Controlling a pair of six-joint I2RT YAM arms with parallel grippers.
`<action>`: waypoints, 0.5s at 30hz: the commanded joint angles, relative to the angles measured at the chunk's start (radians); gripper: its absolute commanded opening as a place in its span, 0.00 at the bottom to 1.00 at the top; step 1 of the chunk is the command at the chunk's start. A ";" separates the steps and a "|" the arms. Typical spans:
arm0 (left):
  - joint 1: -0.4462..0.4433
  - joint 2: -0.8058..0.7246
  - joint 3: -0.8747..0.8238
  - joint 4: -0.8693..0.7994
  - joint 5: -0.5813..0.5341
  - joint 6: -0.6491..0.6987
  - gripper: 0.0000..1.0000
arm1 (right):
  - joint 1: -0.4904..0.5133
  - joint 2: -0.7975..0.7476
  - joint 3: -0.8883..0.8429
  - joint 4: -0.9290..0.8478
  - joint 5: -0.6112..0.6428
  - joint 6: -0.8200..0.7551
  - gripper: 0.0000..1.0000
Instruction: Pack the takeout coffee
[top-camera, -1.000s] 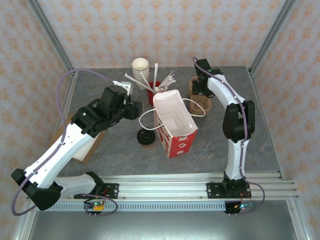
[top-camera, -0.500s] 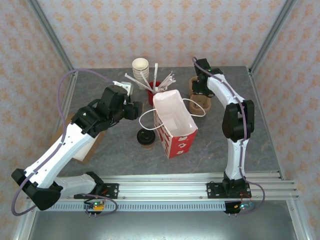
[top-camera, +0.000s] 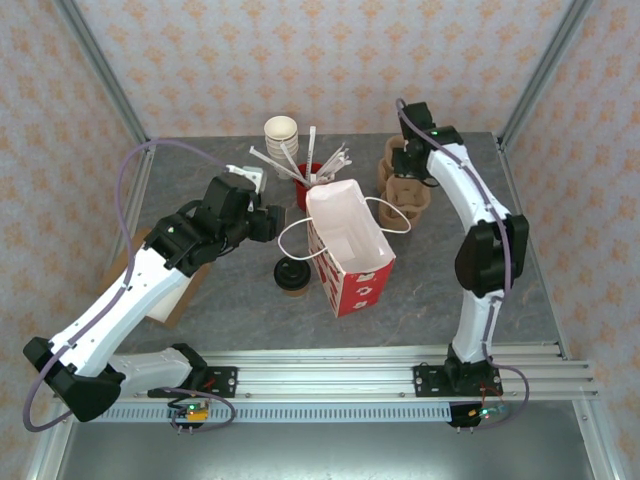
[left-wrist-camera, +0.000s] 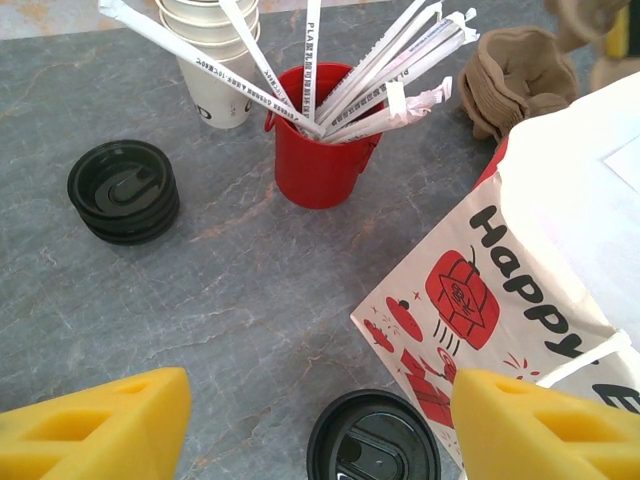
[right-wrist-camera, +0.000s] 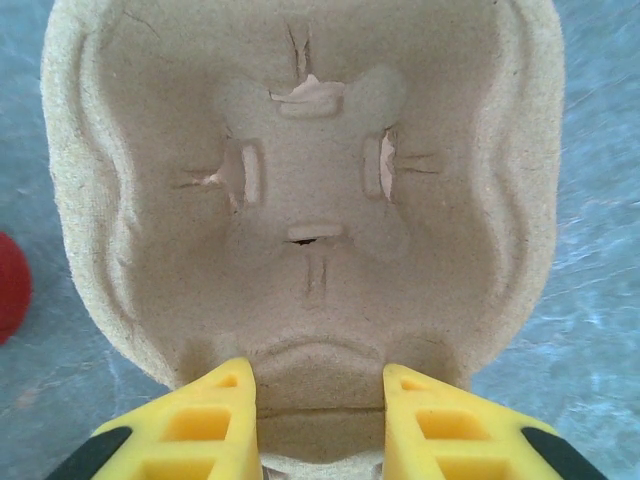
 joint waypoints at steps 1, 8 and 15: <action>0.010 -0.039 -0.014 0.055 0.013 -0.036 0.70 | -0.006 -0.165 0.021 -0.050 0.061 -0.008 0.28; 0.021 -0.027 -0.040 0.201 0.233 -0.153 0.73 | 0.110 -0.505 -0.087 0.003 -0.043 -0.043 0.26; 0.038 0.144 0.095 0.162 0.265 -0.055 0.74 | 0.275 -0.605 -0.104 -0.020 -0.209 -0.015 0.26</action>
